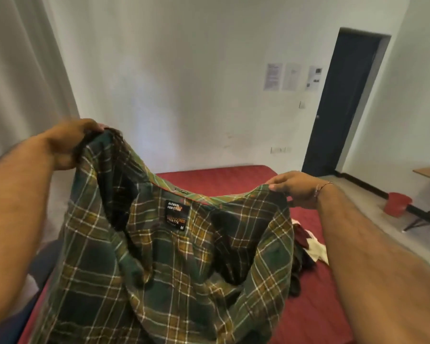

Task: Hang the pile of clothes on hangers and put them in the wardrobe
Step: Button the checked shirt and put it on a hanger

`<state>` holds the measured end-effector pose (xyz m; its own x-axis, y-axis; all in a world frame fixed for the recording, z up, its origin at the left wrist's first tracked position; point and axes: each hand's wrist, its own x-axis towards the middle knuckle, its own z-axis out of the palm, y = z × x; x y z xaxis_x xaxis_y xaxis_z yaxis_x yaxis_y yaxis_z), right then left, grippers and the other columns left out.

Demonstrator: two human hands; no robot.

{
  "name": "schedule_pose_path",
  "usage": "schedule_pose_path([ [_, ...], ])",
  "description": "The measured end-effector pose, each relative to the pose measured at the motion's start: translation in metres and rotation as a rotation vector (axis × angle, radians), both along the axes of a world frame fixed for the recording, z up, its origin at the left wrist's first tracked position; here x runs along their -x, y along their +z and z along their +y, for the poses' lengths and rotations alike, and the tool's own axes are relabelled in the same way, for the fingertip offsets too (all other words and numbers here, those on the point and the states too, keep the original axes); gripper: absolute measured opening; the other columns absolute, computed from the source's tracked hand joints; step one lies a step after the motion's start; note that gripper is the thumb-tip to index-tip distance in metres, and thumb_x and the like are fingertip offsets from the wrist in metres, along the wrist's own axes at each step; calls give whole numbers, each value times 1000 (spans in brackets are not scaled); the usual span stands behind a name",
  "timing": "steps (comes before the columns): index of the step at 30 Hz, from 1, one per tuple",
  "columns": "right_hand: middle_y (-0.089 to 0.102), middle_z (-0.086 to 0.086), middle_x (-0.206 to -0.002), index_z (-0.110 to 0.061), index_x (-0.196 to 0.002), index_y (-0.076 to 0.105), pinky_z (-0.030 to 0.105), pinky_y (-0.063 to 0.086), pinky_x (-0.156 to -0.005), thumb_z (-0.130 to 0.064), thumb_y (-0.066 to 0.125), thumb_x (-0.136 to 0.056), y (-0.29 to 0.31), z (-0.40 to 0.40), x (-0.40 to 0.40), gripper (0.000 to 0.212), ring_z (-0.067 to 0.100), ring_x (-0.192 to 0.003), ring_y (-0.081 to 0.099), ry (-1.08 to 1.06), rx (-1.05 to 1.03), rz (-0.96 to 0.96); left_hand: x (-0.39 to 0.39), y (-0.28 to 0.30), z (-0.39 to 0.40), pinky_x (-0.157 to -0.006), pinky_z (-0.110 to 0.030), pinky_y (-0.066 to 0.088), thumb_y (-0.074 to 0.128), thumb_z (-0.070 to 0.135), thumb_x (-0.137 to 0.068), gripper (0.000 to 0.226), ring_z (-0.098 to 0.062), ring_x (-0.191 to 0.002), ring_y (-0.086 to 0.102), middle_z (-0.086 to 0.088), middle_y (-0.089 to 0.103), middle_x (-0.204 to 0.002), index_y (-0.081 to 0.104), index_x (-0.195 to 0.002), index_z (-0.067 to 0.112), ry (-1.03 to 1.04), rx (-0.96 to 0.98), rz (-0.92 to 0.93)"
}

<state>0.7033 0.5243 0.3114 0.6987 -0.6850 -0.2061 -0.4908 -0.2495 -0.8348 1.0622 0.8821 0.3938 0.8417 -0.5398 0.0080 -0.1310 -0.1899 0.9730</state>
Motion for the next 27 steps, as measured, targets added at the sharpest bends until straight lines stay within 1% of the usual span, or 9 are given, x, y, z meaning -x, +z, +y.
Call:
schedule_pose_path([
  [3, 77, 14, -105, -7, -102, 80, 40, 59, -88, -11, 66, -99, -61, -2, -31, 15, 27, -103, 70, -118, 65, -54, -49, -61, -31, -83, -50, 61, 60, 26, -98, 29, -37, -89, 69, -21, 71, -111, 72, -115, 6, 34, -227, -48],
  [5, 77, 11, -106, -12, -95, 81, 38, 57, -94, -12, 67, -97, -103, -13, -59, 14, 25, -100, 70, -238, 233, 1, -78, -116, -60, -95, -57, 57, 63, 18, -97, 28, -45, -106, 68, -24, 70, -118, 71, -118, 2, 175, -394, -183],
  [8, 77, 7, -108, -28, -83, 76, 39, 56, -97, -20, 63, -92, -166, -39, -103, 17, 30, -101, 69, -361, 367, 69, -103, -203, -102, -98, -54, 56, 66, 17, -95, 24, -43, -104, 68, -24, 72, -112, 75, -112, 4, 319, -429, -248],
  [11, 75, 8, -117, -25, -105, 79, 39, 54, -96, -24, 60, -94, -226, -64, -139, 23, 34, -110, 68, -494, 404, -35, -109, -283, -139, -98, -47, 57, 68, 29, -93, 28, -38, -103, 70, -17, 76, -110, 78, -112, 10, 463, -362, -317],
  [16, 78, 12, -98, -16, -83, 80, 42, 57, -92, -24, 66, -92, -377, -67, -182, 18, 36, -99, 70, -454, 274, -186, -69, -437, -181, -83, -34, 53, 74, 31, -89, 22, -29, -92, 71, -11, 78, -97, 80, -95, 11, 393, -241, -456],
  [19, 78, 8, -90, -23, -65, 69, 45, 58, -90, -22, 82, -79, -512, -42, -189, 19, 31, -93, 72, -434, 71, -164, -39, -566, -192, -75, -32, 49, 74, 26, -87, 9, -25, -86, 69, -2, 73, -84, 73, -81, 20, 256, -247, -364],
  [23, 73, 1, -76, -16, -83, 73, 28, 60, -68, -10, 85, -81, -671, 29, -188, 13, 22, -80, 70, -541, -267, -294, 2, -744, -196, -79, -34, 52, 72, 16, -89, 4, -24, -89, 69, 0, 72, -89, 74, -91, 18, 145, -219, -268],
  [25, 70, -3, -76, -18, -99, 67, 13, 52, -64, -2, 75, -90, -717, 60, -190, 21, 9, -73, 67, -478, -260, -349, 16, -811, -193, -85, -35, 53, 71, 13, -91, 11, -15, -93, 65, 4, 71, -97, 73, -100, 19, 56, -154, -312],
  [27, 68, 0, -73, -19, -101, 62, 13, 52, -67, 1, 71, -93, -751, 77, -198, 23, 2, -65, 63, -410, -226, -374, 19, -863, -190, -90, -34, 53, 71, 13, -92, 15, -13, -100, 64, 4, 70, -105, 72, -107, 18, -18, -95, -398],
])
